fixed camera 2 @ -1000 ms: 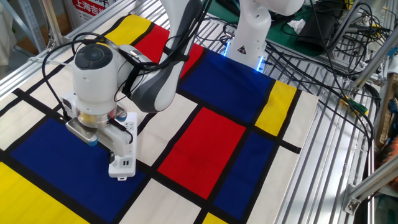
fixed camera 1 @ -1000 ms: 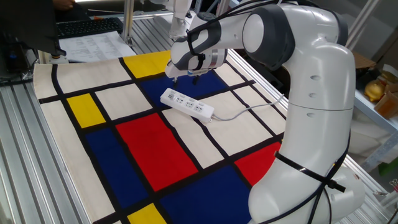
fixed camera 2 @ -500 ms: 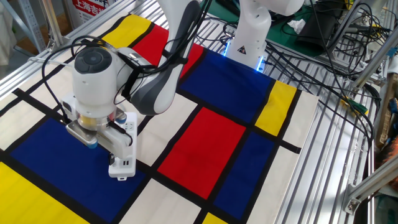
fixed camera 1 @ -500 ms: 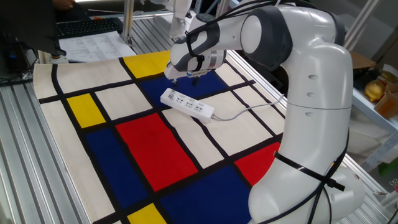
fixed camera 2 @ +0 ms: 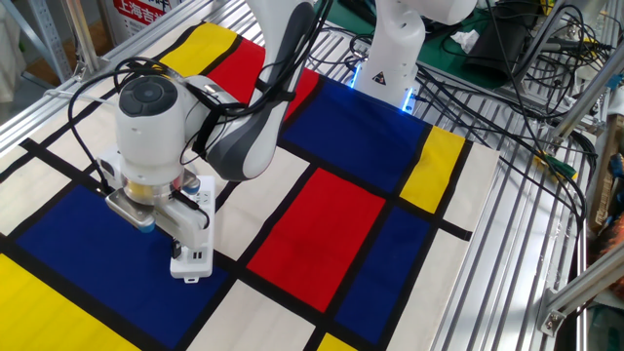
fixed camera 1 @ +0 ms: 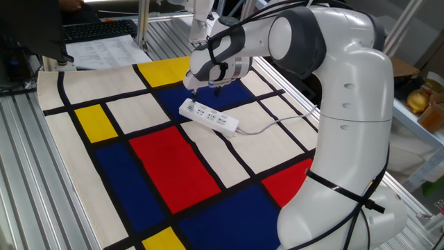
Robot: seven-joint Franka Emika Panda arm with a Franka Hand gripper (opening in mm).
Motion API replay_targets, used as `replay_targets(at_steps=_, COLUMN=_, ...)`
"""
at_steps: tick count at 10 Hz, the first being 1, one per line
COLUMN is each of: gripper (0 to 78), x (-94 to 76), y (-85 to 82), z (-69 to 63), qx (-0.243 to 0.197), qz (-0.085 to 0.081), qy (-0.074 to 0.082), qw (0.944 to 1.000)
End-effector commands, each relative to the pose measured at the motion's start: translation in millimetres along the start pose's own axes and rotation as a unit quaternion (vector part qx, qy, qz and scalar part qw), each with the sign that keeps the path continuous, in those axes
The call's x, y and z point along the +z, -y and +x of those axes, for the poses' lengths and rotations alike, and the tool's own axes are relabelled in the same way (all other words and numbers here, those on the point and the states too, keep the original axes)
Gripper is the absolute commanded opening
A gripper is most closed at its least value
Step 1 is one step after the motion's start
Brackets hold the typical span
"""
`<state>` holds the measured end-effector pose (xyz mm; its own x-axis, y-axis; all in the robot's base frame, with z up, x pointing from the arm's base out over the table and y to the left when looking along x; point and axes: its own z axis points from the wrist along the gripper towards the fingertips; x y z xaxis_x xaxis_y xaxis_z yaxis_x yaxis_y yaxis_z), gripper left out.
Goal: Turn on the power strip by pressing the button
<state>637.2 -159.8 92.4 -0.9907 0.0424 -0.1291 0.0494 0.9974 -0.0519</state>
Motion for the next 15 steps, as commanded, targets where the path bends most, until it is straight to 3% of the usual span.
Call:
replay_targets(at_steps=1, gripper=77.4, x=-0.5, y=0.2, z=-1.9, qx=-0.002, qz=0.002, qy=0.001, qw=1.0000)
replay_targets(at_steps=13, gripper=77.4, x=15.5, y=-3.7, z=6.8, qx=0.002, qz=0.001, qy=0.002, qw=1.0000)
replay_targets(at_steps=15, gripper=77.4, x=18.2, y=-6.8, z=13.9, qx=0.005, qz=0.000, qy=0.004, qw=1.0000)
